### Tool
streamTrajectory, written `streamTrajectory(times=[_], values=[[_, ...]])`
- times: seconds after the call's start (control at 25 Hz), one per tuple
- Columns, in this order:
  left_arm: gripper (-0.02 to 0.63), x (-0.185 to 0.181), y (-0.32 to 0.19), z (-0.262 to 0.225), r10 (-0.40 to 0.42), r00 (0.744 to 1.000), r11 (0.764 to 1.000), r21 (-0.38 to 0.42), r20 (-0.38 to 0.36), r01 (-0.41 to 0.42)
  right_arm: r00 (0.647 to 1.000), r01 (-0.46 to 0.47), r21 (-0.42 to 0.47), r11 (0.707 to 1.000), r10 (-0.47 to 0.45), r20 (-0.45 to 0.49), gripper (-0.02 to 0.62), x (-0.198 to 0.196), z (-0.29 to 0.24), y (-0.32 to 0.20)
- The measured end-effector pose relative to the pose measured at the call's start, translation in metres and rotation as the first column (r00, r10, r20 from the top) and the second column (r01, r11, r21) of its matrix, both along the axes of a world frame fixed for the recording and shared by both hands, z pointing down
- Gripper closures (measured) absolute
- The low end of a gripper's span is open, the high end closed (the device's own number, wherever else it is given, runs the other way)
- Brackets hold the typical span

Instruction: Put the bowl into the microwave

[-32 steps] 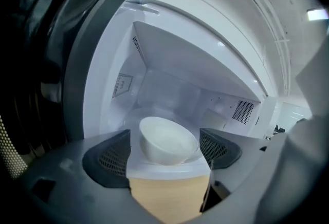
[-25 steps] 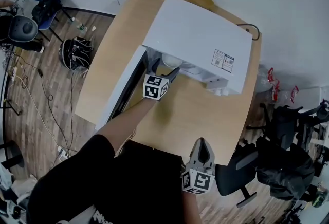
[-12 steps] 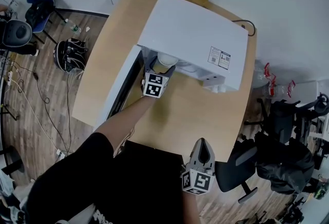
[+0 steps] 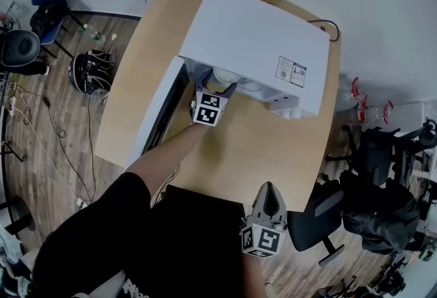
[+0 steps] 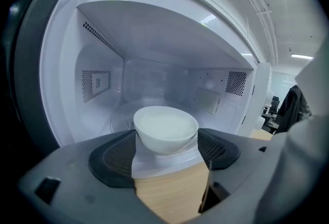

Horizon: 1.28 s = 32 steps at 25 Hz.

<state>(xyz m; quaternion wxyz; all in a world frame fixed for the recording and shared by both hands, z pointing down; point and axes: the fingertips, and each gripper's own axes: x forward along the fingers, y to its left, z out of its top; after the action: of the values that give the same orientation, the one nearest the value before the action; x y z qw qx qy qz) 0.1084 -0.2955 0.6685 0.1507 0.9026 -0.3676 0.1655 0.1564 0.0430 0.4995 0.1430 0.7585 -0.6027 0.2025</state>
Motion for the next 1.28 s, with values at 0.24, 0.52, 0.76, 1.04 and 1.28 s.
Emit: streamTrajectory(times=[0.24, 0.52, 0.76, 1.04, 1.28], values=[[0.227, 0.014, -0.001, 0.000, 0.008, 0.999, 0.999, -0.052, -0.039, -0.010, 1.000, -0.010, -0.004, 1.000, 0.010, 0.009, 0.535, 0.002, 0.003, 0.003], [0.227, 0.025, -0.004, -0.004, 0.041, 0.999, 0.999, -0.023, -0.010, -0.041, 1.000, -0.017, -0.008, 1.000, 0.017, 0.016, 0.535, 0.006, 0.005, 0.004], [0.227, 0.029, -0.009, -0.005, 0.030, 1.000, 0.999, -0.016, -0.004, -0.031, 0.999, -0.028, -0.004, 1.000, 0.028, 0.015, 0.535, 0.014, 0.005, 0.004], [0.227, 0.033, -0.016, -0.004, 0.020, 1.000, 1.000, -0.013, 0.002, -0.020, 0.999, -0.007, 0.000, 1.000, 0.007, 0.034, 0.535, 0.009, 0.008, -0.001], [0.226, 0.036, -0.023, -0.001, 0.005, 1.000, 0.999, -0.043, -0.005, -0.005, 0.999, -0.008, -0.007, 1.000, 0.009, 0.043, 0.535, 0.012, 0.011, 0.003]])
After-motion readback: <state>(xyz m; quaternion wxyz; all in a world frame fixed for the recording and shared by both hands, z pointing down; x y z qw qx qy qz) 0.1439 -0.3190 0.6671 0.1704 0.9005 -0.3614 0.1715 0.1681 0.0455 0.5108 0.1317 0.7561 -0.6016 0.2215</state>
